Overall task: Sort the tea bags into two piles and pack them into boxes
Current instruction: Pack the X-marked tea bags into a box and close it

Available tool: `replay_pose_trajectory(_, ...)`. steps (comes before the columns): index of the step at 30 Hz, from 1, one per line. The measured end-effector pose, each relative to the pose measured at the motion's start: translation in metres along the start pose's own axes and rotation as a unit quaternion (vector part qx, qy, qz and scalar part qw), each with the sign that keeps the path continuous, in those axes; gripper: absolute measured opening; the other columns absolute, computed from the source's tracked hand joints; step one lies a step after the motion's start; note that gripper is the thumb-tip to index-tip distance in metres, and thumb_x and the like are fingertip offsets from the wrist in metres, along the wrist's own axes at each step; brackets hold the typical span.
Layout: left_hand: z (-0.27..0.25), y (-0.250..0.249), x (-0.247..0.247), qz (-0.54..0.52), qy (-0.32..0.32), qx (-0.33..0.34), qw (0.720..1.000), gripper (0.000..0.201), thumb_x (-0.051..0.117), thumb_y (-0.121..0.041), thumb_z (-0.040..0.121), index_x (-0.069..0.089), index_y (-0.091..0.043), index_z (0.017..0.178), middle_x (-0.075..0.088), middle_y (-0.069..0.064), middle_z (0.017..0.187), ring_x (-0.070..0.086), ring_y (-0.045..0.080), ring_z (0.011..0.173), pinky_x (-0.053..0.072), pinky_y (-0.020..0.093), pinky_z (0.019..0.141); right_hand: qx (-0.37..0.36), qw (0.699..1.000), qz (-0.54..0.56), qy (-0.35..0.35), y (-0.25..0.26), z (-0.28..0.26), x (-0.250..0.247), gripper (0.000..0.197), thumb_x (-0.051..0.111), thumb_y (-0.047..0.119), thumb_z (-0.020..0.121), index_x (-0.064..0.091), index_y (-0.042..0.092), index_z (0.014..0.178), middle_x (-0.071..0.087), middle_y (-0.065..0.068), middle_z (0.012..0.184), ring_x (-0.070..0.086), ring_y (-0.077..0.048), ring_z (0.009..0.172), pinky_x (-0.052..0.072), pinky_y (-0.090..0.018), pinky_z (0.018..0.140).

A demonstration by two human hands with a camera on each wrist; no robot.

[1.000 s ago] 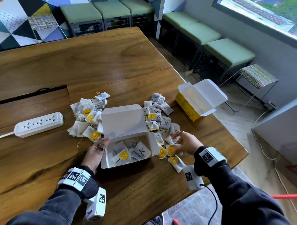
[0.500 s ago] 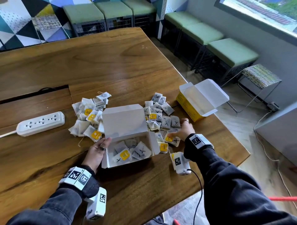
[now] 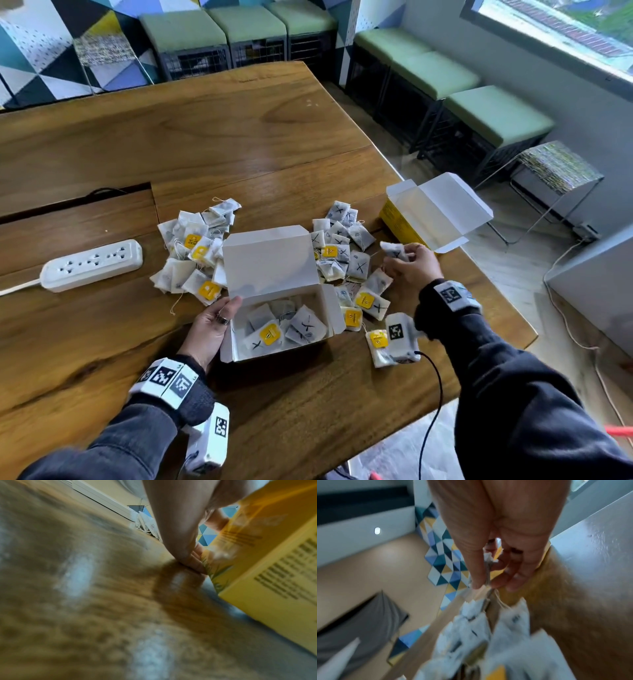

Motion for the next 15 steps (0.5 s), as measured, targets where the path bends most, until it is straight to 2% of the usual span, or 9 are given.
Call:
replay_pose_trajectory(2, 0.001, 0.002, -0.001, 0.0, 0.003, -0.002, 1.0, 0.014, 0.052, -0.016, 0.091, 0.062, -0.019, 0.082, 0.066, -0.011, 0.084, 0.058, -0.001, 0.081, 0.042, 0.014, 0.074, 0.001, 0.991, 0.122, 0.059, 0.005, -0.009, -0.005, 0.028, 0.069, 0.001, 0.079, 0.05, 0.002, 0.099, 0.06, -0.008, 0.072, 0.06, -0.003, 0.047, 0.05, -0.015, 0.047)
replay_pose_trajectory(4, 0.002, 0.003, -0.001, -0.002, 0.01, -0.004, 1.0, 0.012, 0.053, -0.017, 0.091, 0.063, -0.018, 0.085, 0.064, -0.006, 0.092, 0.057, 0.006, 0.089, 0.042, 0.02, 0.084, 0.047, 0.974, 0.153, 0.163, 0.001, -0.017, 0.007, 0.031, 0.072, 0.006, 0.075, 0.05, 0.003, 0.097, 0.061, -0.01, 0.076, 0.06, -0.009, 0.052, 0.052, -0.02, 0.051)
replay_pose_trajectory(5, 0.003, 0.004, -0.001, -0.001, 0.016, -0.006, 1.0, 0.011, 0.053, -0.017, 0.091, 0.063, -0.018, 0.086, 0.064, -0.004, 0.094, 0.057, 0.009, 0.093, 0.04, 0.024, 0.09, 0.074, 0.969, 0.109, 0.21, -0.006, -0.021, 0.017, 0.03, 0.072, 0.012, 0.075, 0.053, 0.005, 0.097, 0.062, -0.01, 0.08, 0.058, -0.012, 0.059, 0.052, -0.023, 0.057)
replay_pose_trajectory(7, 0.003, 0.004, -0.001, 0.002, 0.024, -0.007, 1.0, 0.012, 0.053, -0.017, 0.091, 0.063, -0.017, 0.085, 0.063, -0.003, 0.093, 0.056, 0.01, 0.093, 0.038, 0.027, 0.093, 0.077, 0.955, -0.104, 0.266, -0.019, -0.025, 0.031, 0.025, 0.067, 0.026, 0.083, 0.057, 0.009, 0.099, 0.061, -0.007, 0.088, 0.054, -0.013, 0.068, 0.047, -0.024, 0.061)
replay_pose_trajectory(9, 0.002, 0.002, 0.0, 0.008, 0.021, -0.001, 1.0, 0.014, 0.052, -0.016, 0.092, 0.06, -0.017, 0.081, 0.06, -0.005, 0.088, 0.054, 0.004, 0.087, 0.039, 0.019, 0.085, 0.02, 0.92, -0.305, 0.247, -0.023, -0.02, 0.038, 0.034, 0.063, 0.042, 0.083, 0.059, 0.014, 0.101, 0.056, -0.007, 0.101, 0.052, -0.016, 0.088, 0.046, -0.028, 0.074)
replay_pose_trajectory(10, 0.001, 0.001, 0.001, 0.008, 0.02, 0.002, 1.0, 0.015, 0.051, -0.015, 0.092, 0.059, -0.017, 0.079, 0.058, -0.006, 0.085, 0.053, 0.002, 0.084, 0.038, 0.015, 0.081, 0.001, 0.913, -0.345, 0.217, -0.022, -0.017, 0.038, 0.041, 0.066, 0.047, 0.08, 0.057, 0.017, 0.107, 0.049, -0.008, 0.112, 0.047, -0.02, 0.102, 0.043, -0.031, 0.086)
replay_pose_trajectory(12, 0.001, 0.001, 0.001, 0.01, 0.016, 0.003, 1.0, 0.016, 0.051, -0.014, 0.092, 0.058, -0.017, 0.077, 0.056, -0.006, 0.083, 0.051, 0.0, 0.081, 0.037, 0.012, 0.078, -0.008, 0.935, -0.313, 0.166, -0.02, -0.016, 0.038, 0.066, 0.077, 0.043, 0.071, 0.046, 0.023, 0.126, 0.034, -0.008, 0.127, 0.035, -0.027, 0.12, 0.036, -0.035, 0.1)
replay_pose_trajectory(13, 0.002, 0.001, 0.001, 0.011, 0.015, 0.002, 1.0, 0.017, 0.052, -0.014, 0.092, 0.058, -0.018, 0.077, 0.056, -0.006, 0.082, 0.051, 0.0, 0.08, 0.037, 0.012, 0.078, -0.007, 0.947, -0.278, 0.158, -0.019, -0.015, 0.04, 0.08, 0.081, 0.038, 0.067, 0.039, 0.026, 0.133, 0.031, -0.008, 0.131, 0.032, -0.029, 0.124, 0.035, -0.036, 0.103)
replay_pose_trajectory(15, 0.003, 0.002, 0.0, 0.011, 0.015, 0.001, 1.0, 0.017, 0.052, -0.014, 0.092, 0.059, -0.018, 0.077, 0.056, -0.007, 0.081, 0.051, 0.001, 0.081, 0.037, 0.013, 0.078, -0.009, 0.951, -0.258, 0.171, -0.019, -0.014, 0.047, 0.095, 0.086, 0.031, 0.061, 0.032, 0.026, 0.139, 0.034, -0.008, 0.133, 0.037, -0.029, 0.124, 0.039, -0.037, 0.104)
Point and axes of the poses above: each hand's wrist, its own z-axis towards the middle knuckle, its own x-axis out of the palm, y = z × x, the point moved 9 cm from there along z, towards the middle knuckle
